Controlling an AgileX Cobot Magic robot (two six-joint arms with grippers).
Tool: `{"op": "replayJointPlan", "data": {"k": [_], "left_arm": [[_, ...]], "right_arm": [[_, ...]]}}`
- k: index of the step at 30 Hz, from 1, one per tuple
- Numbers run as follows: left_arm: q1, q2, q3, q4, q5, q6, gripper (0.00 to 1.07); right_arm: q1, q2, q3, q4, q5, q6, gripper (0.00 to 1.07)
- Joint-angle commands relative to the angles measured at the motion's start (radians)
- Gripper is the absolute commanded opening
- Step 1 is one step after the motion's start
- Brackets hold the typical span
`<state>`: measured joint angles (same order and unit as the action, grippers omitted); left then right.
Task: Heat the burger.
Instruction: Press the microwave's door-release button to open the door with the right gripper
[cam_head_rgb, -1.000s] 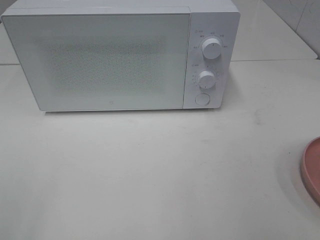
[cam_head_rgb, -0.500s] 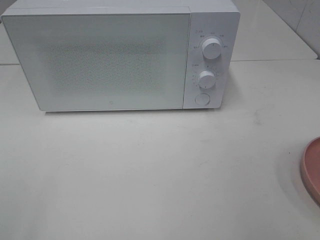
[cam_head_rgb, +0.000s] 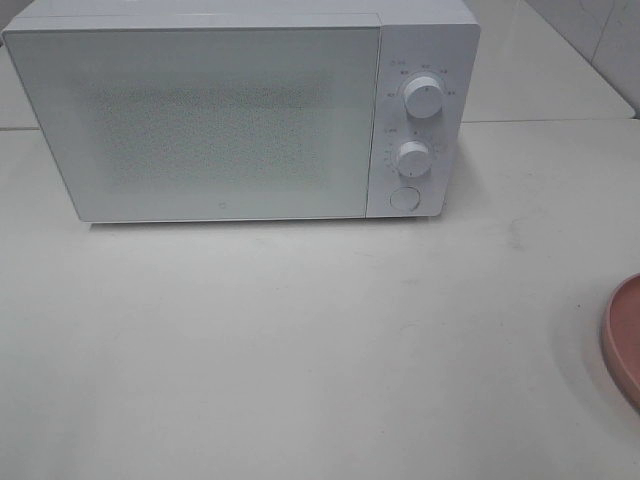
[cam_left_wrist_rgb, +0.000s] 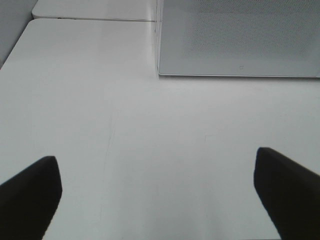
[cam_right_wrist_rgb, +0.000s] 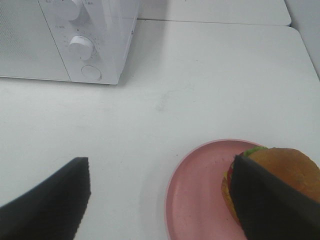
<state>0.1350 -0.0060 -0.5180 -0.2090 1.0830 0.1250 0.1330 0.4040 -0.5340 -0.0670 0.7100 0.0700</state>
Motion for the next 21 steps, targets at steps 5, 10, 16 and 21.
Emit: {"op": "replayJointPlan", "data": {"k": [5, 10, 16, 21], "left_arm": [[0.003, -0.025, 0.002, -0.001, -0.015, 0.001, 0.98], [0.003, -0.025, 0.002, -0.001, -0.015, 0.001, 0.98], [0.003, -0.025, 0.002, -0.001, -0.015, 0.001, 0.98], [0.003, -0.025, 0.002, -0.001, -0.015, 0.001, 0.98]], "right_arm": [[-0.002, 0.104, -0.005, 0.001, -0.135, 0.006, 0.76], [-0.002, 0.159, -0.005, 0.001, -0.212, 0.006, 0.76], [-0.002, 0.228, -0.005, 0.001, -0.299, 0.006, 0.76], [-0.002, 0.283, -0.005, 0.001, -0.354, 0.006, 0.76]]}}
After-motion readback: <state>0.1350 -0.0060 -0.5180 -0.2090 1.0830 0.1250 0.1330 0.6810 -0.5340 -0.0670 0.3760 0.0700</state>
